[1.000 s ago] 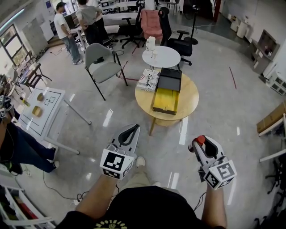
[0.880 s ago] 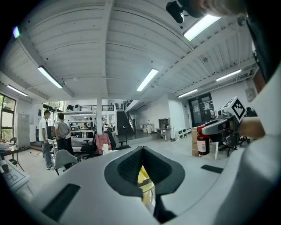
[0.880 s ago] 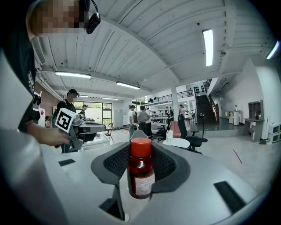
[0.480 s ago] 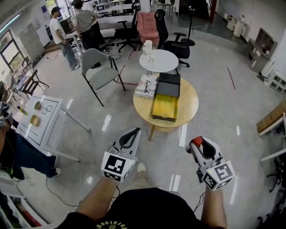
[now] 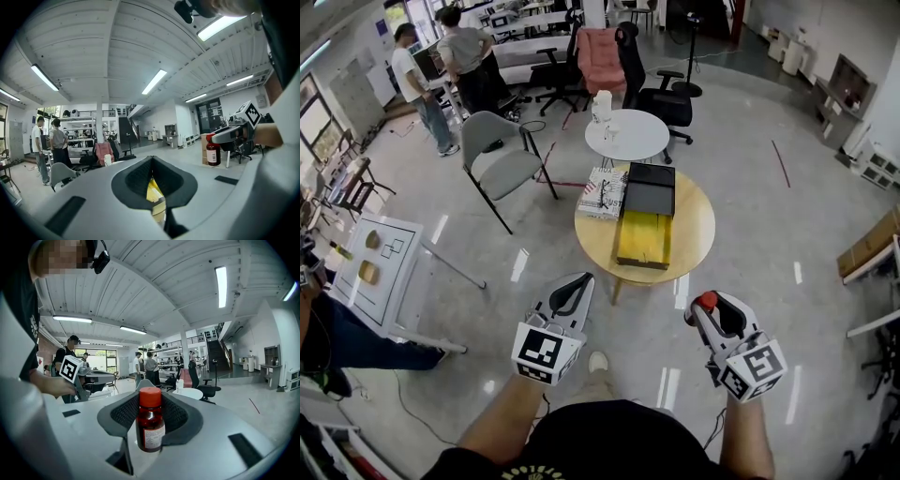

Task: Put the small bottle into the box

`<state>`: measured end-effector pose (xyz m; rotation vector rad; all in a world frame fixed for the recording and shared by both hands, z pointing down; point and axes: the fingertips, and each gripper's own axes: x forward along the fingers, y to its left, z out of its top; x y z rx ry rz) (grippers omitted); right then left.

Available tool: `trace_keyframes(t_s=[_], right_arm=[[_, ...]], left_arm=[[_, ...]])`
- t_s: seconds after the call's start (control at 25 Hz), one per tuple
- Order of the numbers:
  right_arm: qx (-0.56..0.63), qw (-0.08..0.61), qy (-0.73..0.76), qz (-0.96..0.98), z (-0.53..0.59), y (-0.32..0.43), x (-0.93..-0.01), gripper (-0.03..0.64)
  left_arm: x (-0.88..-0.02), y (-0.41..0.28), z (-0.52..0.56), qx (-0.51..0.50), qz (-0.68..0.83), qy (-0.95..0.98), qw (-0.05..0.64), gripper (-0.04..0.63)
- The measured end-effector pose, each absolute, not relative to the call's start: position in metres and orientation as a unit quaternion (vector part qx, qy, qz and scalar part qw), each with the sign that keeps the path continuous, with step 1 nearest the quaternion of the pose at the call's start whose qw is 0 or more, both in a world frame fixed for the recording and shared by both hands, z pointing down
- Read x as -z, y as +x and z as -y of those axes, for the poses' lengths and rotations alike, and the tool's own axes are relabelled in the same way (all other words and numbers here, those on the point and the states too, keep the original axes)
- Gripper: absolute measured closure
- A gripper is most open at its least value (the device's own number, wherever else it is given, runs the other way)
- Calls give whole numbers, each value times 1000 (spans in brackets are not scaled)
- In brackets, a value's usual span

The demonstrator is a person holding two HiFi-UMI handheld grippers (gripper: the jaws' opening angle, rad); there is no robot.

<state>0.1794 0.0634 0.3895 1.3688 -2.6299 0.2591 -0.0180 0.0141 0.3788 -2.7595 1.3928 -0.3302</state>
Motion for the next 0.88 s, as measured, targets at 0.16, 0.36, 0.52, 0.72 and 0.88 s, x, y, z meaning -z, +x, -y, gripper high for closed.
trace_keyframes(t_s=[0.16,0.36,0.52,0.72,0.88], right_arm=[[-91,83,459,880,-44,176,-393,463],[-99,91,459,878,-23,172,-400,463],[-107,91,457,878,-5,169,-404,463],[-109,95,457,878,18,165,-405,463],[-107,97,462,875,36,161,-401,463]], left_arm=[[-385,-22,6,114,-445,-888,12,580],[-392,-28,29,117,-445,-888,4,580],[-398,-29,48,121,-440,-890,1,580],[-395,-30,72,119,-435,-892,2,580],[-391,-35,92,117,-433,-894,4,580]])
